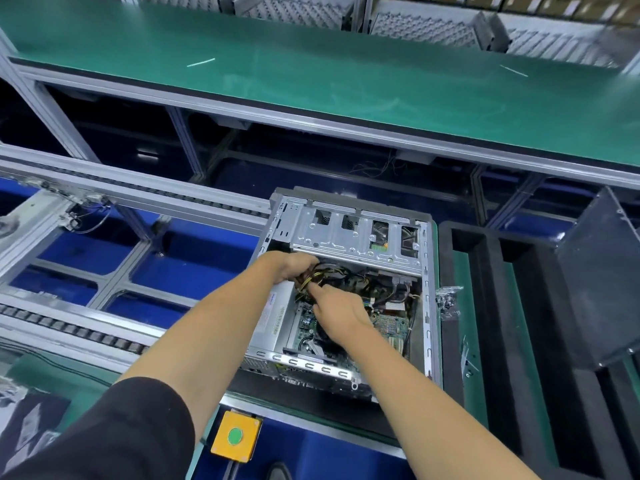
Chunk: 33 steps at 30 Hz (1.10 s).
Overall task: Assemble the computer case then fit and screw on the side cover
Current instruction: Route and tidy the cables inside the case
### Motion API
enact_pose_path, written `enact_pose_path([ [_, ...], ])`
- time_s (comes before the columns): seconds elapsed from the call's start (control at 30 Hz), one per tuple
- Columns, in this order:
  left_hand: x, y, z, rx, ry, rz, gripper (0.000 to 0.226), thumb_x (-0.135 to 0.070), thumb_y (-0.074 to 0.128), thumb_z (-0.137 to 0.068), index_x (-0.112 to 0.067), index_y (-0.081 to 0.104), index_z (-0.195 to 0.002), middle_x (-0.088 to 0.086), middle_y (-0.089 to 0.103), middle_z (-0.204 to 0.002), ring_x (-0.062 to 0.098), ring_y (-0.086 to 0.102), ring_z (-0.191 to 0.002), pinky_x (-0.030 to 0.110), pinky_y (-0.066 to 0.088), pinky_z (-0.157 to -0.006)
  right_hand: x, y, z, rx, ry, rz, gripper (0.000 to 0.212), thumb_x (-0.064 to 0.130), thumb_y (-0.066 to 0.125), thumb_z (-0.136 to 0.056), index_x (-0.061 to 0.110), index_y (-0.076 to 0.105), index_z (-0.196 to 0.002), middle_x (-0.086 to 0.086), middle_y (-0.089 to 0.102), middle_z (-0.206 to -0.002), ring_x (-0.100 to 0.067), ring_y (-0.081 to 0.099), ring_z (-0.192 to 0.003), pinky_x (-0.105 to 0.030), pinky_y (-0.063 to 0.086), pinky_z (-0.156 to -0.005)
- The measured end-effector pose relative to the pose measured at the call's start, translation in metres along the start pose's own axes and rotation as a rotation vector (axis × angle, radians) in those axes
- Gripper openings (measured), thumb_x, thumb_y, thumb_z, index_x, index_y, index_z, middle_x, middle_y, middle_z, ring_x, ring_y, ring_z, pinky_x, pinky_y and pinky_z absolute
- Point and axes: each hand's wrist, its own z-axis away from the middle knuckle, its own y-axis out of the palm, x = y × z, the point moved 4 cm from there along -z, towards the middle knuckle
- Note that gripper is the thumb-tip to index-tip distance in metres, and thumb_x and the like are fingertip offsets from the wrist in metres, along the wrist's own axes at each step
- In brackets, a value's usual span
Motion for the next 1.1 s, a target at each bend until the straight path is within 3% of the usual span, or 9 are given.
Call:
enact_pose_path([
  [0.07, 0.003, 0.000, -0.001, 0.039, -0.060, -0.094, 0.057, -0.052, 0.037, -0.105, -0.008, 0.054, -0.136, 0.009, 0.060, -0.132, 0.026, 0.054, -0.127, 0.045, 0.032, -0.117, 0.004, 0.009, -0.004, 0.057, 0.059, -0.003, 0.038, 0.009, 0.049, -0.099, 0.022, 0.047, -0.134, -0.004, 0.050, -0.097, -0.029, 0.048, -0.068, -0.037, 0.036, -0.058],
  [0.13, 0.003, -0.003, -0.002, 0.008, -0.090, -0.292, 0.073, -0.055, 0.046, -0.102, -0.003, 0.035, -0.152, 0.013, 0.041, -0.154, 0.034, 0.038, -0.142, 0.046, 0.033, -0.114, 0.009, 0.014, -0.007, 0.070, 0.109, -0.073, 0.038, 0.013, 0.049, -0.099, 0.022, 0.046, -0.136, -0.006, 0.051, -0.111, -0.031, 0.053, -0.074, -0.037, 0.037, -0.060],
  [0.27, -0.004, 0.001, -0.009, -0.120, 0.013, -0.561, 0.037, -0.030, 0.047, -0.107, -0.001, 0.059, -0.126, 0.015, 0.062, -0.129, 0.030, 0.059, -0.114, 0.040, 0.045, -0.099, 0.017, 0.016, -0.006, 0.001, 0.122, -0.199, 0.037, 0.036, 0.052, -0.097, 0.017, 0.047, -0.127, -0.004, 0.037, -0.124, -0.022, 0.048, -0.065, -0.033, 0.034, -0.054],
  [0.37, -0.008, 0.006, -0.009, -0.139, 0.029, -0.729, 0.028, -0.014, 0.046, -0.106, 0.002, 0.063, -0.122, 0.015, 0.065, -0.117, 0.026, 0.058, -0.095, 0.036, 0.048, -0.093, 0.013, 0.012, 0.001, -0.101, 0.136, -0.160, 0.047, 0.038, 0.056, -0.093, 0.015, 0.043, -0.132, -0.003, 0.033, -0.119, -0.018, 0.039, -0.090, -0.031, 0.039, -0.070],
  [0.43, -0.011, 0.008, -0.006, -0.135, 0.037, -0.795, 0.027, -0.009, 0.048, -0.104, 0.003, 0.063, -0.122, 0.014, 0.063, -0.109, 0.026, 0.055, -0.091, 0.036, 0.048, -0.095, 0.007, 0.007, 0.006, -0.173, 0.212, -0.151, 0.046, 0.040, 0.054, -0.092, 0.018, 0.045, -0.131, -0.002, 0.037, -0.118, -0.018, 0.033, -0.101, -0.035, 0.040, -0.084],
  [0.53, -0.012, 0.009, -0.006, -0.132, 0.013, -0.873, 0.026, -0.012, 0.052, -0.103, 0.000, 0.062, -0.124, 0.012, 0.062, -0.110, 0.028, 0.060, -0.099, 0.039, 0.051, -0.100, -0.004, 0.001, 0.012, -0.240, 0.353, -0.186, 0.037, 0.042, 0.053, -0.094, 0.020, 0.049, -0.124, 0.002, 0.039, -0.114, -0.016, 0.033, -0.101, -0.035, 0.040, -0.088],
  [0.7, -0.010, 0.002, 0.006, -0.259, -0.022, -0.768, 0.040, -0.038, 0.054, -0.102, -0.008, 0.059, -0.128, 0.009, 0.062, -0.128, 0.031, 0.061, -0.116, 0.044, 0.049, -0.104, -0.008, -0.007, 0.018, -0.294, 0.421, -0.261, 0.026, 0.038, 0.050, -0.094, 0.021, 0.051, -0.114, 0.004, 0.045, -0.106, -0.014, 0.034, -0.097, -0.034, 0.037, -0.081],
  [0.9, -0.007, -0.003, 0.042, -0.311, -0.026, -0.657, 0.041, -0.035, 0.051, -0.102, -0.003, 0.063, -0.124, 0.013, 0.067, -0.122, 0.031, 0.064, -0.107, 0.040, 0.051, -0.095, -0.002, -0.023, 0.023, -0.357, 0.405, -0.299, 0.015, 0.018, 0.052, -0.095, 0.022, 0.053, -0.109, 0.003, 0.053, -0.106, -0.018, 0.044, -0.100, -0.034, 0.041, -0.083],
  [1.1, 0.015, -0.007, 0.126, -0.591, 0.263, -0.314, 0.022, -0.018, 0.054, -0.099, -0.015, 0.065, -0.118, 0.004, 0.068, -0.116, 0.022, 0.062, -0.104, 0.041, 0.052, -0.092, 0.055, -0.044, 0.015, -0.378, 0.165, -0.364, 0.019, 0.004, 0.062, -0.087, 0.013, 0.059, -0.104, -0.009, 0.059, -0.107, -0.028, 0.045, -0.096, -0.043, 0.038, -0.075],
])
